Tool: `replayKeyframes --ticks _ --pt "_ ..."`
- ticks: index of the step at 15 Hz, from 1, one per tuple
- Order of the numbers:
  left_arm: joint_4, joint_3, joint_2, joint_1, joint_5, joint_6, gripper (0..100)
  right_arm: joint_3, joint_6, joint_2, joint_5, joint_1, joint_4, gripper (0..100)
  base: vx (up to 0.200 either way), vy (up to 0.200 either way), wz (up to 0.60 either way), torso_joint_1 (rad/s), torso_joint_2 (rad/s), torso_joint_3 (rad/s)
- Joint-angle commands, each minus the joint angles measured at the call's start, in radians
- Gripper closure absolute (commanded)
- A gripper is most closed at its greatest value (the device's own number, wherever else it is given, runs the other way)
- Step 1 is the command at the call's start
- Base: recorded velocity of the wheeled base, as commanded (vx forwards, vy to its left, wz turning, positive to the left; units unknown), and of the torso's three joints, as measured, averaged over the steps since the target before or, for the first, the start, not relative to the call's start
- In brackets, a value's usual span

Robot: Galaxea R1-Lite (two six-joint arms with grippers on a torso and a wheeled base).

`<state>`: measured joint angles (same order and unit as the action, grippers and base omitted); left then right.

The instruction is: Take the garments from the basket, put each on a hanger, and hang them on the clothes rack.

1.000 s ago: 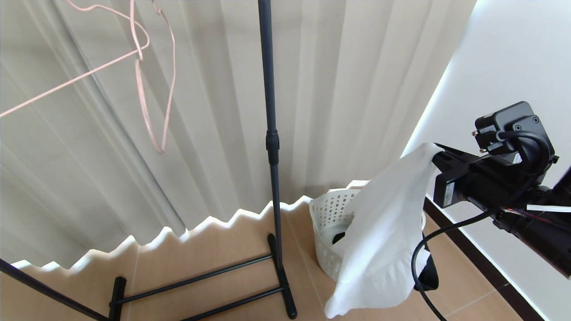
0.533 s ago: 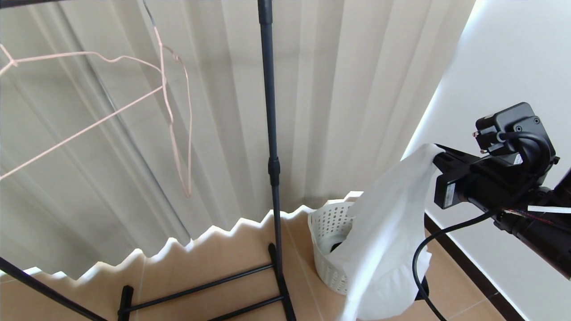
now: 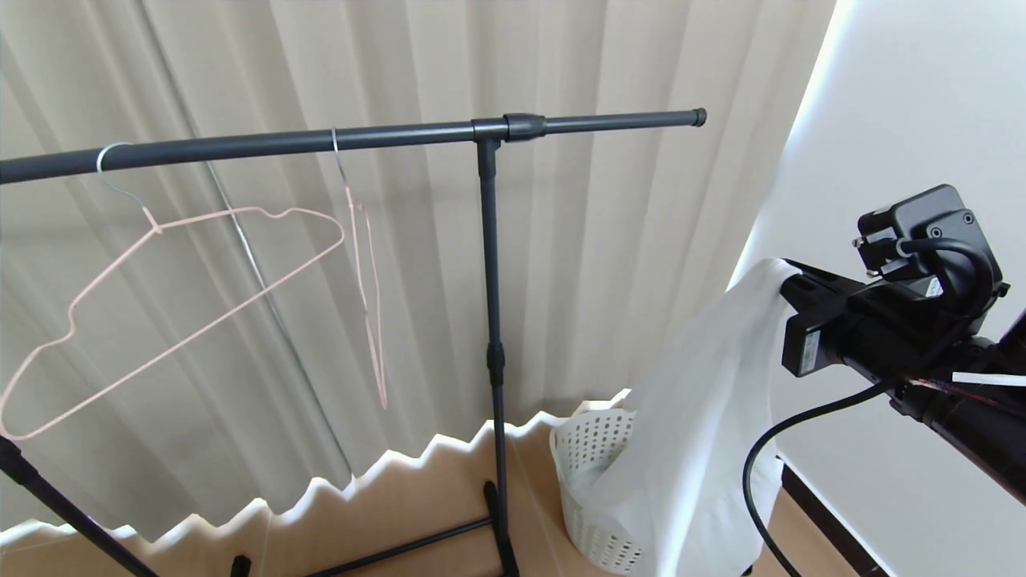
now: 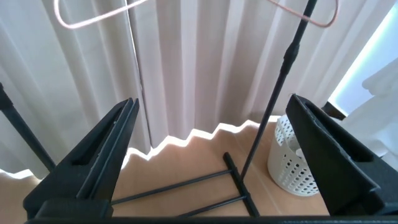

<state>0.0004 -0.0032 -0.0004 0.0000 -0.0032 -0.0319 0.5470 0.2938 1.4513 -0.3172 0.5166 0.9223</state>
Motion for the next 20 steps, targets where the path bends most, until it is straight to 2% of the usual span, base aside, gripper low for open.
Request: replayKeyframes --ticks 1,6,15,20 --pt "0.0 0.0 0.0 0.0 0.0 0.0 0 -0.006 0.001 0.001 0.0 0.0 0.001 100 0.0 0.0 0.0 0.242 -0.58 -0.198" --pt "0.0 0.0 0.0 0.0 0.002 0.001 0 -0.012 0.002 -0.005 0.0 0.0 0.001 100 0.0 0.0 0.0 0.232 -0.53 -0.272" --pt "0.0 0.0 0.0 0.0 0.002 0.001 0 -0.022 0.008 -0.012 0.001 0.0 0.0 100 0.0 0.0 0.0 0.172 -0.37 -0.22" --pt "0.0 0.0 0.0 0.0 0.002 0.001 0 -0.022 0.008 -0.014 0.001 0.0 0.0 100 0.0 0.0 0.0 0.049 -0.09 -0.088"
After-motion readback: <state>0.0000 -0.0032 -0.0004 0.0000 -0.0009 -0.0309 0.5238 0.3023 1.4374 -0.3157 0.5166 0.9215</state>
